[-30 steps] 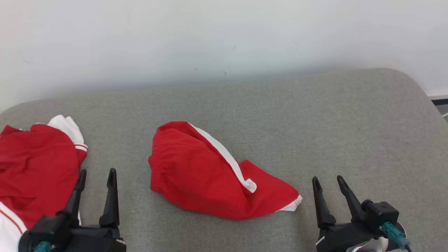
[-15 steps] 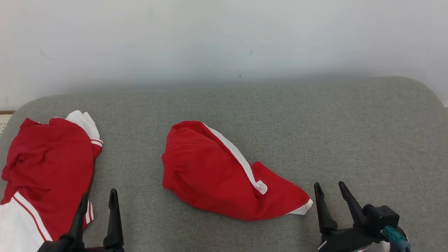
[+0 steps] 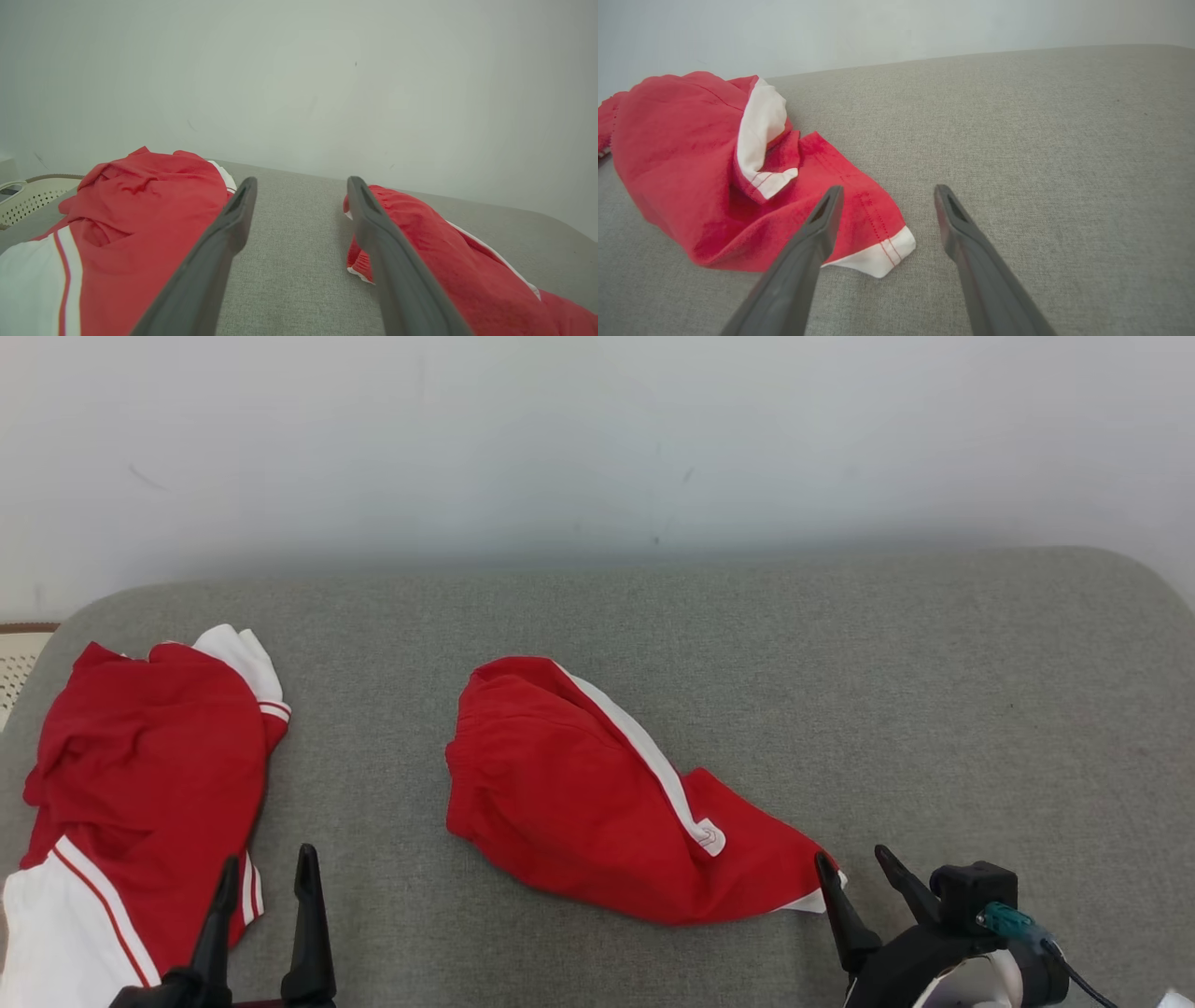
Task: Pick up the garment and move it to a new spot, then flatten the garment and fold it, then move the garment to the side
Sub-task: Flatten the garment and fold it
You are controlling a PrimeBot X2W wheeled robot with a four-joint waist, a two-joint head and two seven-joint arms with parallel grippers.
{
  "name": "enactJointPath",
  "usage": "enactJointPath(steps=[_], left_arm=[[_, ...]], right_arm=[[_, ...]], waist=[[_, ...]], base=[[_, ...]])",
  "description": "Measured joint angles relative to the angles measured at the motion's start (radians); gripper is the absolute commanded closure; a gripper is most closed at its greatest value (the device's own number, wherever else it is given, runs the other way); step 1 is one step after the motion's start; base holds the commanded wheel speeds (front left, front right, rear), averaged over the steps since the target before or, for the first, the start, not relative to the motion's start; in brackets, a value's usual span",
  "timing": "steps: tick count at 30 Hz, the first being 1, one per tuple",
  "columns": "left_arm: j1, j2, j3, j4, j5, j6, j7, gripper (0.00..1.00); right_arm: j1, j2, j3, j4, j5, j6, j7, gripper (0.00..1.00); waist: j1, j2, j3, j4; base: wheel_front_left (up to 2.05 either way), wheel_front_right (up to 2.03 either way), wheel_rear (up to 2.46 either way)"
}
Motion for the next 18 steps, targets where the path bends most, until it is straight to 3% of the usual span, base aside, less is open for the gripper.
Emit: enactJointPath(steps=[15, 16, 17, 18], left_arm=[[-0.001, -0.015, 0.007, 0.014, 0.007, -0.023, 0.000, 0.00], [-0.002, -0.016, 0.008, 0.019, 0.007, -0.024, 0.000, 0.00], [-0.005, -0.016, 0.008, 0.023, 0.007, -0.025, 0.000, 0.00], [-0.006, -0.016, 0.008, 0.025, 0.007, -0.028, 0.000, 0.00]], right_arm=[[-0.115, -0.024, 0.104, 0.267, 0.087, 0.000, 0.007, 0.00], [-0.126, -0.023, 0.112, 0.286, 0.098, 0.000, 0.008, 0.11], [-0.137, -0.023, 0.125, 0.304, 0.103, 0.000, 0.008, 0.65], [-0.147, -0.022, 0.137, 0.317, 0.112, 0.000, 0.008, 1.00]], waist=[[0.0000, 0.0000, 0.015, 0.049], [0.0000, 0.0000, 0.017, 0.052], [0.0000, 0.0000, 0.018, 0.055], [0.0000, 0.0000, 0.020, 0.057]], base=[[0.00, 0.00, 0.00], [0.00, 0.00, 0.00], [0.00, 0.00, 0.00], [0.00, 0.00, 0.00]])
